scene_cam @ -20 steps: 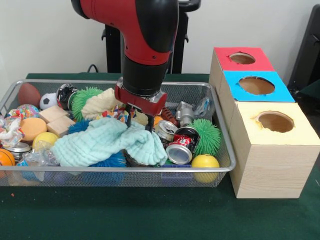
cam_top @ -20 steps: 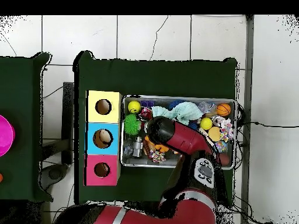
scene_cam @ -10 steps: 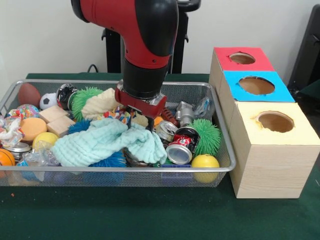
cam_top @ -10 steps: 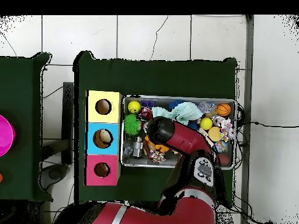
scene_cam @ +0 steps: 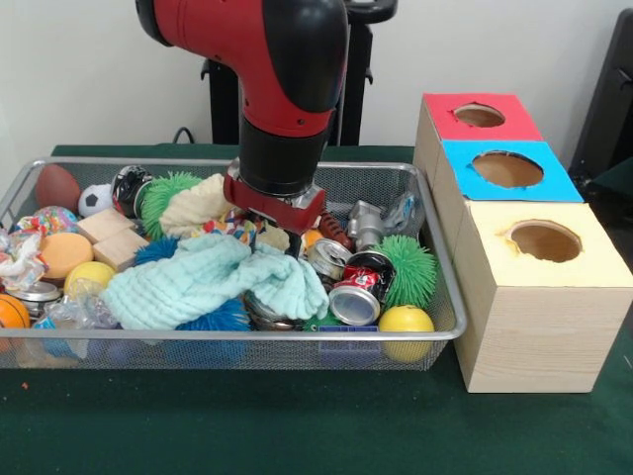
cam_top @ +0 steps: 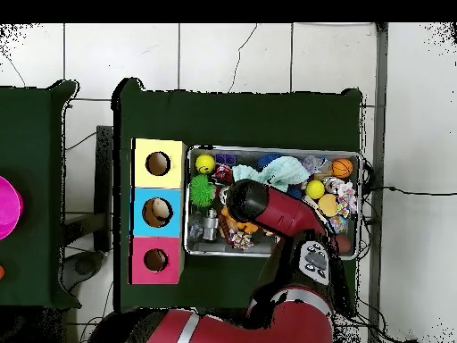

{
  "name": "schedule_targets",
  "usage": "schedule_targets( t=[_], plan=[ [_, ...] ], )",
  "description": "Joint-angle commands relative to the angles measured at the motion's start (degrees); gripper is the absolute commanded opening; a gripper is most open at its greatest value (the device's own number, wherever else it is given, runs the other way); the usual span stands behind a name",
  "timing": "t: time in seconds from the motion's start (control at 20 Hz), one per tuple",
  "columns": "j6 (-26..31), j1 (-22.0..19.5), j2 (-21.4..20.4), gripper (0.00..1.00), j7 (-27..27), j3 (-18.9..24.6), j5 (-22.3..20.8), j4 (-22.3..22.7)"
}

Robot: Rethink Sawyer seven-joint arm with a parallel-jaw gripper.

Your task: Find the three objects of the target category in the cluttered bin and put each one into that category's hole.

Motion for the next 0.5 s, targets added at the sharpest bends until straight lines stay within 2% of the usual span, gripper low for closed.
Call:
schedule_targets(
  t=[0.05, 0.35, 0.5],
  plan=[
    [2.7, -1.4, 2.2, 1.0, 2.3, 5.8, -3.7, 0.7],
    [2.3, -1.4, 2.5, 1.0, 3.0, 5.1, -3.8, -1.2],
    [2.7, -2.3, 3.2, 1.0, 2.6, 5.3, -3.8, -3.5]
  ],
)
